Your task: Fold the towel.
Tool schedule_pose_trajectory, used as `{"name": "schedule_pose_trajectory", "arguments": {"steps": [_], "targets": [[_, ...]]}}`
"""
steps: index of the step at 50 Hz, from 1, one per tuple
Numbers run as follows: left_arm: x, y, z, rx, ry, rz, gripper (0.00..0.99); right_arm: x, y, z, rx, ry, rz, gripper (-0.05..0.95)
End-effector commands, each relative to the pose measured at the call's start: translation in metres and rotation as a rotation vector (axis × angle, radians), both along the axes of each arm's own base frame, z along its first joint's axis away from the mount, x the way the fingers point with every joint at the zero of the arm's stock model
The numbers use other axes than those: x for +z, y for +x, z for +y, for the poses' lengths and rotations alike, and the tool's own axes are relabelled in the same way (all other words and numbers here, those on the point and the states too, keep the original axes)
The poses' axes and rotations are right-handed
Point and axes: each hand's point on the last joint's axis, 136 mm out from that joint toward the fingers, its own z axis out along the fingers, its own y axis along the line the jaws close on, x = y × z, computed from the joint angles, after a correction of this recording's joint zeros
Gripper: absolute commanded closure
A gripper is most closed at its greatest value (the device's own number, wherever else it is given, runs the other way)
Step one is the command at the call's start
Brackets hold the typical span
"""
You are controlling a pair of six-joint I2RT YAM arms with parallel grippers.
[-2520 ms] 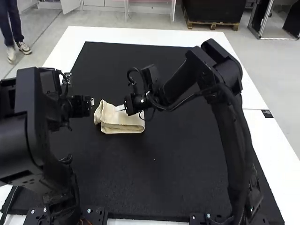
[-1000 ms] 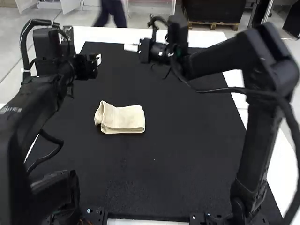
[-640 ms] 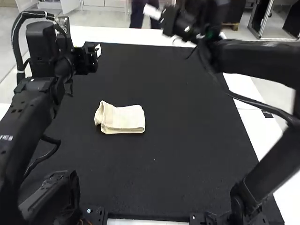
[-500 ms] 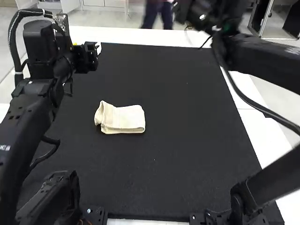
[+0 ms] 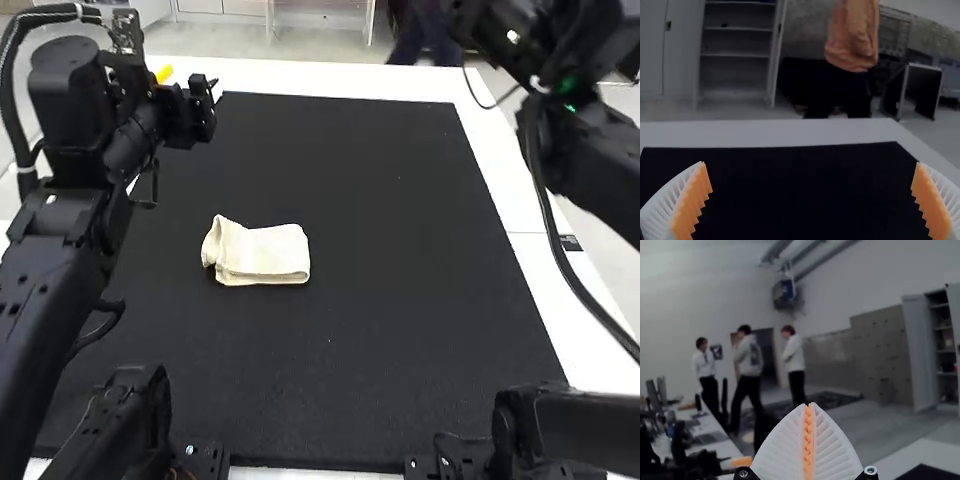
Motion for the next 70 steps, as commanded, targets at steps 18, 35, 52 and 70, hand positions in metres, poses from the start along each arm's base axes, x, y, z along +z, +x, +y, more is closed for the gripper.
{"name": "schedule_pose_trajectory", "arguments": {"steps": [18, 35, 52, 70], "targets": [[0.04, -0.083, -0.009, -0.04, -0.065, -0.266, 0.059, 0.035, -0.126, -0.054, -0.087, 0.088, -0.271, 0.85], [0.035, -0.104, -0.007, -0.02, -0.057, -0.317, 0.059, 0.022, -0.2, -0.071, -0.163, 0.145, -0.401, 0.84], [0.021, -0.099, -0.009, -0.035, -0.045, -0.293, 0.062, -0.006, -0.203, -0.082, -0.239, 0.197, -0.348, 0.81], [0.046, -0.106, 0.013, 0.183, 0.21, -0.595, 0.054, -0.031, -0.133, -0.149, -0.804, 0.236, -0.417, -0.02]]}}
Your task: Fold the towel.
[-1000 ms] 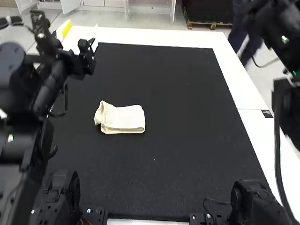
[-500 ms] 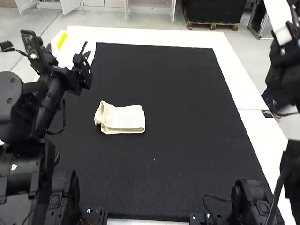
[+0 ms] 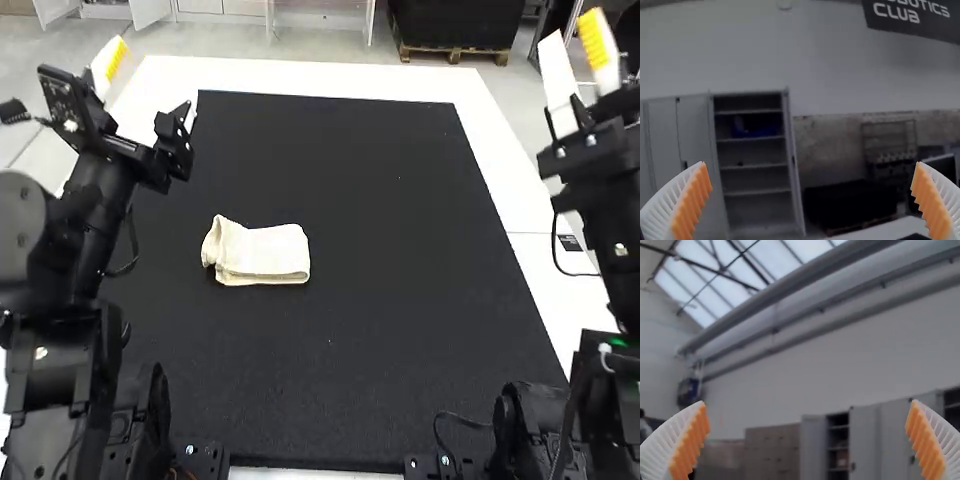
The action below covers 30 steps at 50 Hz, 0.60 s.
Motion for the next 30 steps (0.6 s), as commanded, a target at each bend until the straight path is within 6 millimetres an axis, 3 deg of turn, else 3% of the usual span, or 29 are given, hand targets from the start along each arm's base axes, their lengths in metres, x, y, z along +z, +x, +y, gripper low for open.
{"name": "schedule_pose_trajectory", "arguments": {"steps": [1, 6, 11, 14, 20, 24, 27, 30], "targets": [[-0.003, -0.001, 0.01, 0.112, 0.071, -0.094, 0.052, -0.012, 0.023, -0.034, -0.352, -0.016, -0.067, -0.02], [-0.007, -0.006, 0.008, 0.113, 0.086, -0.196, 0.033, -0.037, 0.042, -0.034, -0.439, -0.107, -0.058, -0.02], [-0.024, -0.003, 0.01, 0.107, 0.081, -0.224, 0.033, -0.069, 0.067, -0.044, -0.518, -0.127, 0.009, -0.02], [-0.042, 0.007, 0.012, 0.1, 0.061, -0.187, 0.033, -0.084, 0.078, -0.062, -0.606, -0.076, 0.051, -0.02], [-0.076, 0.031, 0.026, 0.131, 0.0, -0.061, 0.041, -0.117, 0.097, -0.078, -0.691, -0.065, 0.148, -0.02], [-0.092, 0.044, 0.042, 0.204, -0.049, 0.025, 0.043, -0.143, 0.11, -0.092, -0.777, -0.077, 0.221, -0.02], [-0.1, 0.048, 0.045, 0.216, -0.059, 0.063, 0.044, -0.171, 0.125, -0.099, -0.824, -0.124, 0.354, -0.02], [-0.107, 0.053, 0.051, 0.238, -0.078, 0.099, 0.046, -0.186, 0.131, -0.102, -0.832, -0.146, 0.417, -0.02]]}}
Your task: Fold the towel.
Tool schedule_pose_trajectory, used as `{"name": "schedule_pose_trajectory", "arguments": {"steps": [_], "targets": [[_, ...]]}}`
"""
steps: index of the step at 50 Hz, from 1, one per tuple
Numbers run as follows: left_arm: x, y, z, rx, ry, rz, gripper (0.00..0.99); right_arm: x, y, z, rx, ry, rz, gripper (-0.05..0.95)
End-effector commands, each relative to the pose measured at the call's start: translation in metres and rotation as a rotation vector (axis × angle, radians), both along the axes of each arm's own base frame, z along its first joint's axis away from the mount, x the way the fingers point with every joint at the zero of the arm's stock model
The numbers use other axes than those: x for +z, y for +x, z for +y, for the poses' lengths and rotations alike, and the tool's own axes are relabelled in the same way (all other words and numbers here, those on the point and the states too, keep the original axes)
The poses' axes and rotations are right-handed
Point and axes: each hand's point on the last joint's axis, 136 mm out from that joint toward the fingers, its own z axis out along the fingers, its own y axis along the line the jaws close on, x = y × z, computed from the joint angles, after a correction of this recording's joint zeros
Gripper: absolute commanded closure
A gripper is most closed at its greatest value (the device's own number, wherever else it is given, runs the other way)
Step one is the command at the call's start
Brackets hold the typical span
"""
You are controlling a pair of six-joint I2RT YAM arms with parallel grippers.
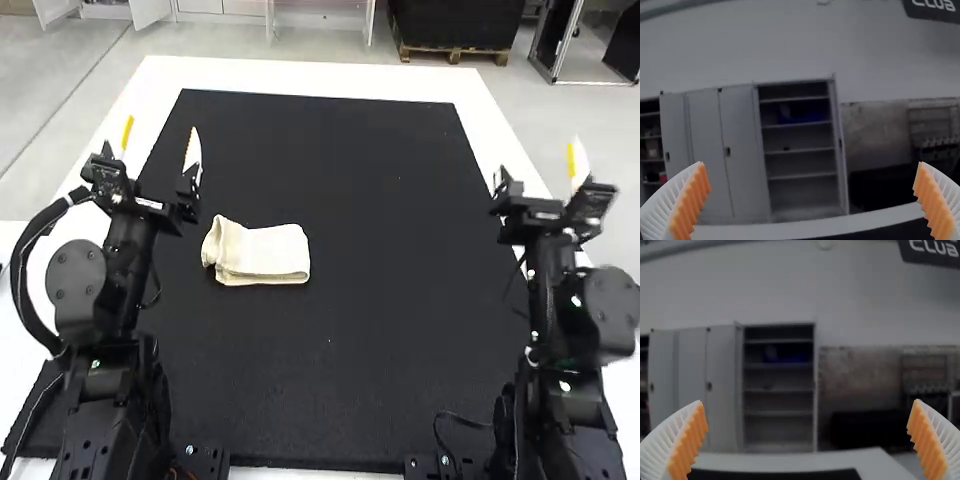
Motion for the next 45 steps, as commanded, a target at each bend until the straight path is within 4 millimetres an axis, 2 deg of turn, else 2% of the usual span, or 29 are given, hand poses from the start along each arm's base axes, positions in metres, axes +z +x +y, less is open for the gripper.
{"name": "schedule_pose_trajectory", "arguments": {"steps": [1, 9, 19, 25, 33, 45], "targets": [[-0.006, 0.002, 0.016, 0.082, -0.043, 0.021, 0.046, -0.018, 0.004, -0.022, -0.141, -0.018, 0.076, -0.02], [-0.038, 0.015, 0.025, 0.133, -0.045, 0.16, 0.059, -0.064, 0.017, -0.02, -0.115, -0.004, 0.268, -0.02], [-0.087, 0.027, 0.028, 0.157, -0.009, 0.364, 0.052, -0.118, 0.02, -0.02, -0.112, 0.0, 0.489, -0.02], [-0.116, 0.029, 0.025, 0.132, -0.019, 0.481, 0.028, -0.118, 0.02, -0.018, -0.102, -0.002, 0.49, -0.02], [-0.117, 0.029, 0.025, 0.132, -0.02, 0.487, 0.028, -0.123, 0.021, -0.002, -0.007, -0.02, 0.508, -0.02], [-0.117, 0.029, 0.025, 0.134, -0.019, 0.487, 0.03, -0.126, 0.021, -0.001, -0.002, -0.021, 0.521, -0.02]]}}
